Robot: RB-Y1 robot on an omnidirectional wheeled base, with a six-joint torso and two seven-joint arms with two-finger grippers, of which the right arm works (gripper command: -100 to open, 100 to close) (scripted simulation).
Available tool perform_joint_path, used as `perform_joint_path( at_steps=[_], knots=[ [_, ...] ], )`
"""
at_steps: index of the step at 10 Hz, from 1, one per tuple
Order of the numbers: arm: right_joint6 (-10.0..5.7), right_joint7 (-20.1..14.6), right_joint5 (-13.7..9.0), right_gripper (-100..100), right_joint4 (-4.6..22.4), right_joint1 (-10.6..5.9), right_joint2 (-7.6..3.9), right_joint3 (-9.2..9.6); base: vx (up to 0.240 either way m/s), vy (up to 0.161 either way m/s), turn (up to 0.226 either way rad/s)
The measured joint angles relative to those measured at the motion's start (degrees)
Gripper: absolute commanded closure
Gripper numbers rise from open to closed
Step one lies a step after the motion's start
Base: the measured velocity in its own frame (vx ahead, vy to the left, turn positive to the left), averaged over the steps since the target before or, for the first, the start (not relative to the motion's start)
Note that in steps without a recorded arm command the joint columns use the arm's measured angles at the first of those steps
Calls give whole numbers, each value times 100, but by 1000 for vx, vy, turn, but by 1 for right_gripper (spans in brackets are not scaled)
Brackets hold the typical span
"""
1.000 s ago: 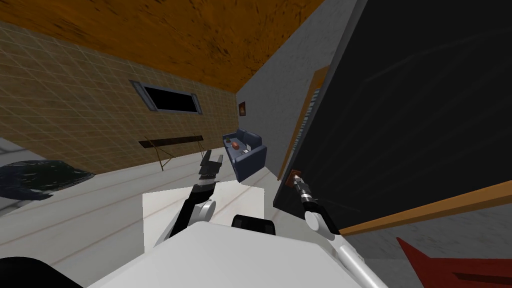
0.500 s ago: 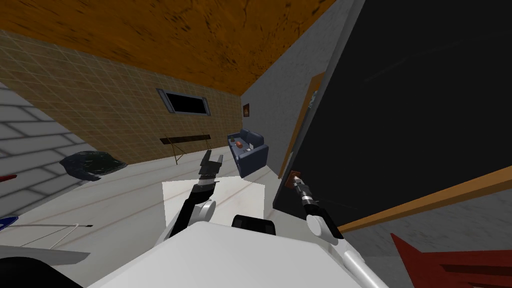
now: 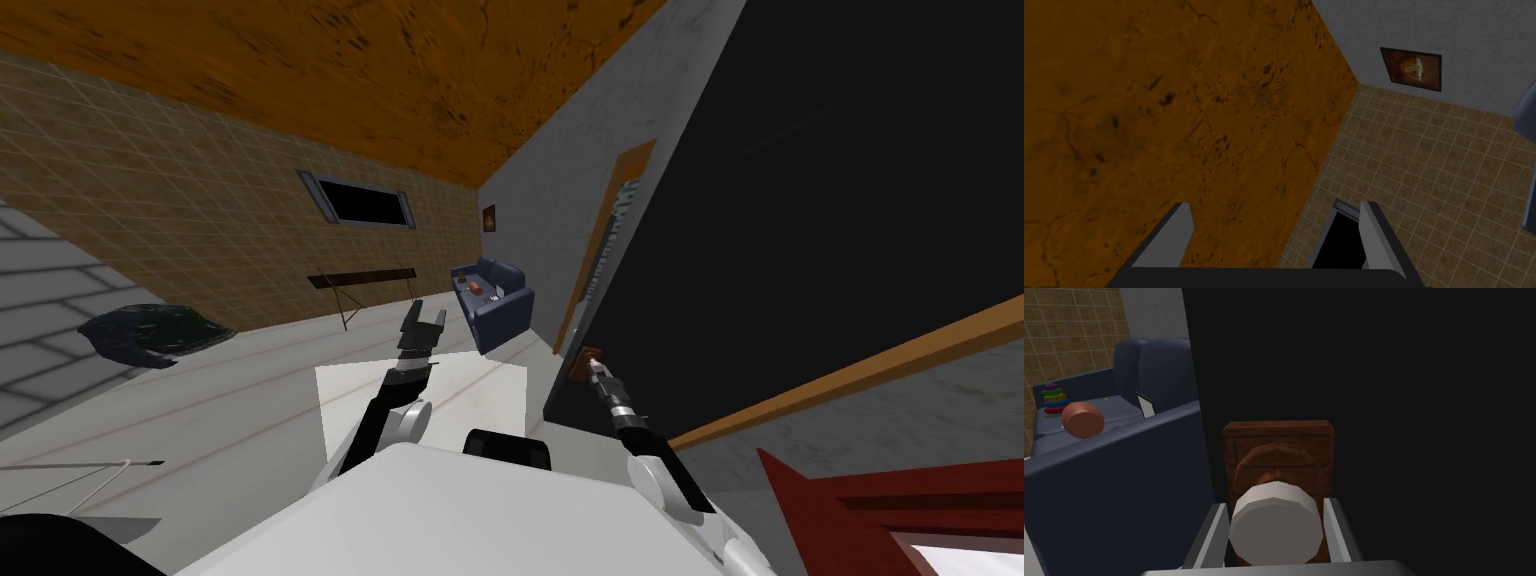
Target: Pull the door open
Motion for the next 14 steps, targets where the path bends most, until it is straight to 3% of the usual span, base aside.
perform_joint_path(
  at_steps=[4, 8, 10, 13, 14],
  knots=[
    [-568, -456, 374, 100, -323, 459, -536, 478, -25, -35, -67],
    [-931, -790, 612, 100, -599, 792, -959, 804, -3, -25, -31],
    [-1018, -845, 639, 100, -567, 821, -1005, 854, -7, -2, 51],
    [-1439, -1021, 752, 100, -354, 930, -1128, 1041, -15, -8, 47],
    [-1611, -1101, 784, 100, -303, 1022, -1222, 1110, -19, -5, 4]
  ],
)
